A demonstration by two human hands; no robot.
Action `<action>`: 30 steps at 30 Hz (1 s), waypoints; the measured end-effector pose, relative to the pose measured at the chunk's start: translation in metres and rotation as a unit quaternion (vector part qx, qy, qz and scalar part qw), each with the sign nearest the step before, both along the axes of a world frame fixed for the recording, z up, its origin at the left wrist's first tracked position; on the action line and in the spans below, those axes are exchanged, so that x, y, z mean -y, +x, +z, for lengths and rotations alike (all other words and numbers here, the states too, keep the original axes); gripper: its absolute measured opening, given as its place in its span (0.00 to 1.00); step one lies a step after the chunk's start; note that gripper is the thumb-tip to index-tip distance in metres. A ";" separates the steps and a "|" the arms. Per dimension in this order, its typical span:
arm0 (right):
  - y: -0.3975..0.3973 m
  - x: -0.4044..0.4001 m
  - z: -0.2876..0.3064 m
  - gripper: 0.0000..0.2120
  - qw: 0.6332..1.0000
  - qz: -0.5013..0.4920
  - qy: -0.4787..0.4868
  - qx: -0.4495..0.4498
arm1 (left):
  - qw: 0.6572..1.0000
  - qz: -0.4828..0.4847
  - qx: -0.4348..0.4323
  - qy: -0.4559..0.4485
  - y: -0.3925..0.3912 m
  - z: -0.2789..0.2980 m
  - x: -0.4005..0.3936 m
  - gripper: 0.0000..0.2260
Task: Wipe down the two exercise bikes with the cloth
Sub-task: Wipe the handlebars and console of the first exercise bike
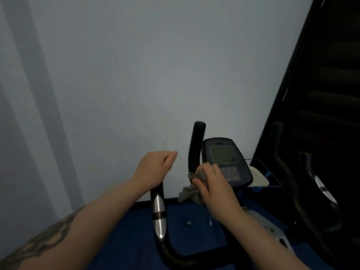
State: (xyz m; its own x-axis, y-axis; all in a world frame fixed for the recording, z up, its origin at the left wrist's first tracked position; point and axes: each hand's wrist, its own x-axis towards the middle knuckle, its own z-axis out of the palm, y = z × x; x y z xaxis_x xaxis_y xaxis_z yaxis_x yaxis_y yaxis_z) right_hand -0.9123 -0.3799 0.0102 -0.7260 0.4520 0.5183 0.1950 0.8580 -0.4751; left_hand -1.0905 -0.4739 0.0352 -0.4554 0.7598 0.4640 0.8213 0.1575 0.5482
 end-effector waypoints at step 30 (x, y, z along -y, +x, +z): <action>-0.024 -0.001 0.014 0.04 0.997 -0.057 -0.035 -0.027 | 0.998 0.039 0.009 0.043 0.007 -0.002 0.001 0.22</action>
